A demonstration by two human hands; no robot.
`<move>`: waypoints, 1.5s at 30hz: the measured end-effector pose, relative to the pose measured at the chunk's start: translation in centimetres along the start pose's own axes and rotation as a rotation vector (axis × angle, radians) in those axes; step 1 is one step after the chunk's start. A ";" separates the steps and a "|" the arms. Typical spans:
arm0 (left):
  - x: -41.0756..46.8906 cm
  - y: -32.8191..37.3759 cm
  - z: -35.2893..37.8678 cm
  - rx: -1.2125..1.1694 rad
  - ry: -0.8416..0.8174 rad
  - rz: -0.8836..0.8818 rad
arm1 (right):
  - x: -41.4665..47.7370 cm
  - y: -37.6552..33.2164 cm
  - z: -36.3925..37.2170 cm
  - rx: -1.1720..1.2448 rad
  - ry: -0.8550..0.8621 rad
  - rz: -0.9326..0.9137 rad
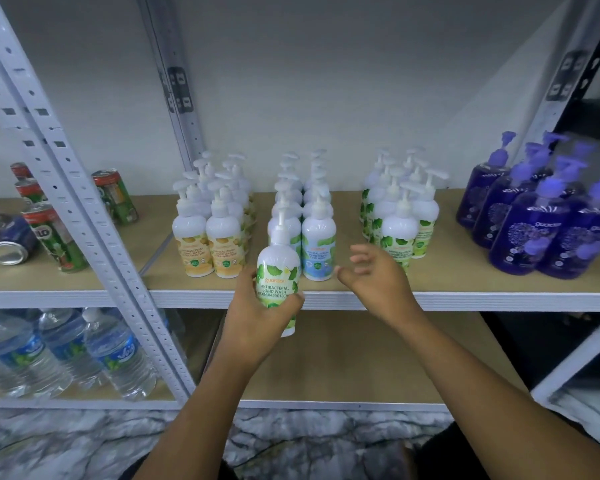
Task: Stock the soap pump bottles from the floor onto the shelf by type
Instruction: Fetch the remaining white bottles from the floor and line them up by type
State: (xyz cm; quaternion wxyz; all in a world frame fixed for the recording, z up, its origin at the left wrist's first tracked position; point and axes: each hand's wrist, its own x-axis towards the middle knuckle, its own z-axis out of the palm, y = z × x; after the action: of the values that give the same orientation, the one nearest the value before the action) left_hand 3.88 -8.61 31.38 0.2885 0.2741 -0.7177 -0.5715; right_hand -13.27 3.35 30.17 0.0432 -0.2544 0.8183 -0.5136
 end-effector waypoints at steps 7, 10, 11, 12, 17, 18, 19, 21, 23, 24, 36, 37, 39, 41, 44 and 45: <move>-3.3 1.2 5.5 -0.052 -0.118 0.057 | -2.5 2.7 -8.6 -0.076 0.042 0.057; -4.0 2.0 9.0 -0.096 -0.209 0.077 | -2.2 4.9 -11.8 -0.170 0.129 0.086; -4.0 2.4 10.2 -0.109 -0.237 0.082 | -2.0 5.7 -12.6 -0.214 0.145 0.098; -4.0 2.7 11.3 -0.115 -0.261 0.088 | -1.7 6.6 -13.3 -0.262 0.156 0.101; -2.5 3.7 17.0 -0.097 -0.250 0.158 | -0.4 9.4 -14.9 -0.502 0.106 0.030; -2.2 3.8 17.9 -0.092 -0.225 0.178 | -0.2 9.8 -15.1 -0.534 0.096 0.024; -1.8 3.8 19.0 -0.086 -0.197 0.196 | 0.0 10.3 -15.3 -0.567 0.086 0.015; -1.2 3.6 21.0 -0.071 -0.137 0.202 | 0.3 11.1 -15.6 -0.632 0.066 -0.002; -0.6 3.1 22.6 -0.064 -0.073 0.183 | 0.5 11.8 -15.7 -0.674 0.032 -0.009; -0.3 3.0 23.3 -0.061 -0.043 0.170 | 0.5 12.0 -15.7 -0.692 0.016 -0.007; -0.1 0.3 25.9 0.080 0.096 0.243 | 0.3 13.3 -15.3 -0.810 -0.047 -0.019; -0.4 -0.1 25.8 0.098 0.116 0.257 | 0.3 13.2 -15.3 -0.811 -0.044 -0.019; -0.8 -1.0 25.6 0.197 0.192 0.290 | 0.3 13.3 -15.2 -0.816 -0.030 -0.020; -1.0 -1.5 25.4 0.334 0.257 0.265 | 0.3 13.2 -15.1 -0.814 -0.027 -0.014; -0.9 -1.3 25.7 0.400 0.273 0.206 | 0.3 13.2 -15.1 -0.801 -0.024 -0.011; -0.7 -1.2 25.9 0.406 0.278 0.190 | 0.3 13.2 -15.1 -0.798 -0.024 -0.009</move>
State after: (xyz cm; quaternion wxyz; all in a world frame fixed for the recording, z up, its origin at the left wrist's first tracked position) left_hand -14.40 8.84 25.42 0.3758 0.3338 -0.7935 -0.3430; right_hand -23.49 20.08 25.90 -0.0516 -0.2608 0.9519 -0.1526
